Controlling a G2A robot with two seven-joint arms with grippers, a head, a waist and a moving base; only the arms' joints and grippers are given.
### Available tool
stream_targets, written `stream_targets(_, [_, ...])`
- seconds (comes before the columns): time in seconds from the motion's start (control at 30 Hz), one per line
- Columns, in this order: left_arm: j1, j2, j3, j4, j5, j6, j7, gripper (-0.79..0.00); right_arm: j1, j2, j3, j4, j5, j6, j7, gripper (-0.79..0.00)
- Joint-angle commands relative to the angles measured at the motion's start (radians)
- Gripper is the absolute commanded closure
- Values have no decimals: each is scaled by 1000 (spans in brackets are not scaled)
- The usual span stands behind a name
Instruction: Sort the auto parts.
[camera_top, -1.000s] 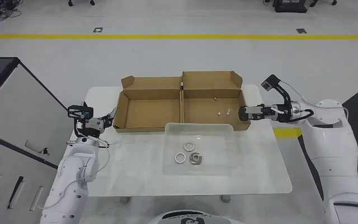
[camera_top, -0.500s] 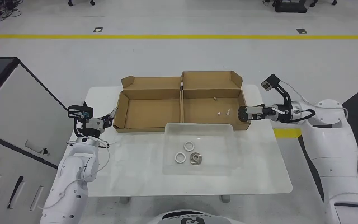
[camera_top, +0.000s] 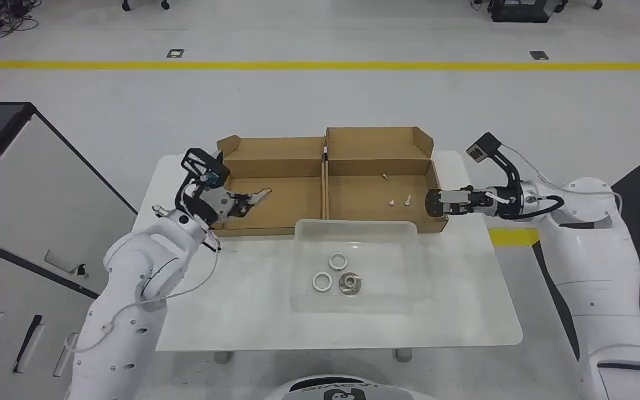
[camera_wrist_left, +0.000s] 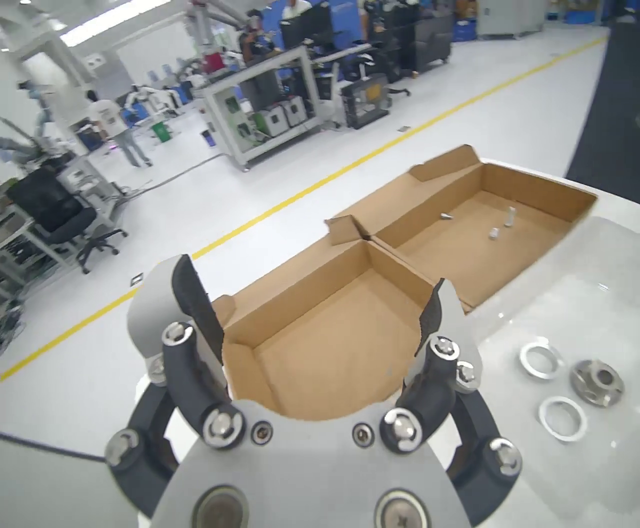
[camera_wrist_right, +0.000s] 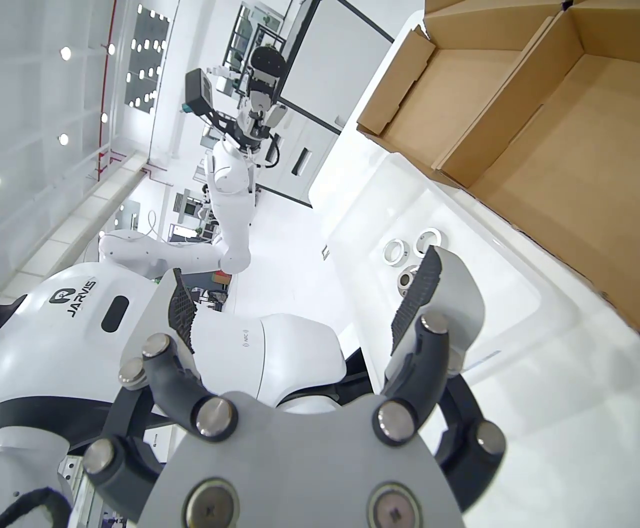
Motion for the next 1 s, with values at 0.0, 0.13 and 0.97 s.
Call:
stream_targets(0.0, [-64,-2,58,-3,-38,-37,-154,-785,0,0,0,0,1,0,0,-785])
stream_targets(0.13, [-186,-7,184,-1,-93,-88,-417,-785,0,0,0,0,1,0,0,-785])
stream_targets(0.97, [-834,-90,991,280,-509,24,-946,-785,0,0,0,0,1,0,0,-785])
